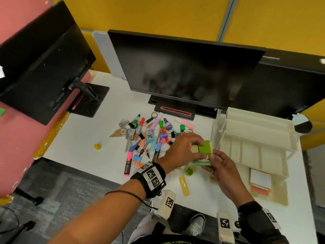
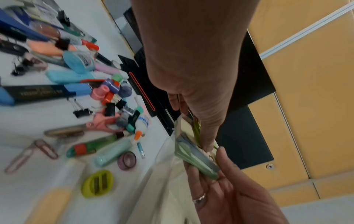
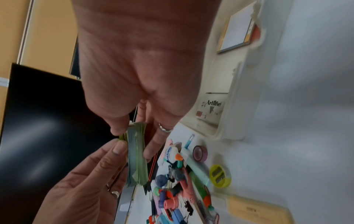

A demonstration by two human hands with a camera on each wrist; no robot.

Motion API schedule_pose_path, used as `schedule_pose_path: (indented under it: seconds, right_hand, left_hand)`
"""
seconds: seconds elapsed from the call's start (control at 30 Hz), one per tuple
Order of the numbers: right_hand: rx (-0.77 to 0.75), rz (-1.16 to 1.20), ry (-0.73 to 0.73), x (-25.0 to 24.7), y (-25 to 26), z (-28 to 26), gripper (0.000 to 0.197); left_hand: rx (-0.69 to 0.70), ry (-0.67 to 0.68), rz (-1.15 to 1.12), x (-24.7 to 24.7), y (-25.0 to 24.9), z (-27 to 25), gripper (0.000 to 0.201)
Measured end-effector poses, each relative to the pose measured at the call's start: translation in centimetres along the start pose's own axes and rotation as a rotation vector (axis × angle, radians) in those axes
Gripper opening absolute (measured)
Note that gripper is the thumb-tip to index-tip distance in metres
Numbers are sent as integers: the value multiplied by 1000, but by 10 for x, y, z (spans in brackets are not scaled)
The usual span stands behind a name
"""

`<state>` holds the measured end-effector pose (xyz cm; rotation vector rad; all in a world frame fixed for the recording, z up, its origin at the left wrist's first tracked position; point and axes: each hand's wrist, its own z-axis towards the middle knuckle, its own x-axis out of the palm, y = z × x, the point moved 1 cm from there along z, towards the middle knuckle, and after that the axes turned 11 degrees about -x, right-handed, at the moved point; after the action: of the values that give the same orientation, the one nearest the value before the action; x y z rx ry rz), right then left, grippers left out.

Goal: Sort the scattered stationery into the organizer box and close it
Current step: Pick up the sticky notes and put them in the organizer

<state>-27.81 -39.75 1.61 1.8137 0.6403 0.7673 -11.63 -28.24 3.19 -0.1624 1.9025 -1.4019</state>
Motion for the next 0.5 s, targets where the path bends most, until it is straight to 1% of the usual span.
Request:
schedule_pose_path:
  seconds: [0.13, 0.2, 0.27, 0.3, 0.37, 0.43, 0.5]
  right_hand:
    - [-8, 59, -68, -31, 4, -14, 23]
    - [-6, 72, -110, -47, 5, -22, 23]
    - [-9, 54, -153, -64, 6, -29, 21]
    - [-12, 44, -178, -74, 6, -33, 21]
    - [-9, 24, -225, -94, 5, -41, 24]
    - [10, 2, -280, -116, 3, -50, 23]
    - [43, -7, -333, -136, 0, -57, 21]
  left_hand:
    - [44, -5, 20, 37, -11, 1, 38]
    - [83, 13, 40, 56, -20, 0, 38]
    - [86, 45, 43, 75, -28, -2, 37]
    - [63, 61, 28, 86, -31, -4, 34]
    - [-6, 66, -50, 108, -34, -10, 23]
    - [-125, 50, -140, 129, -37, -15, 12]
    - [-271, 84, -170, 147, -41, -17, 11]
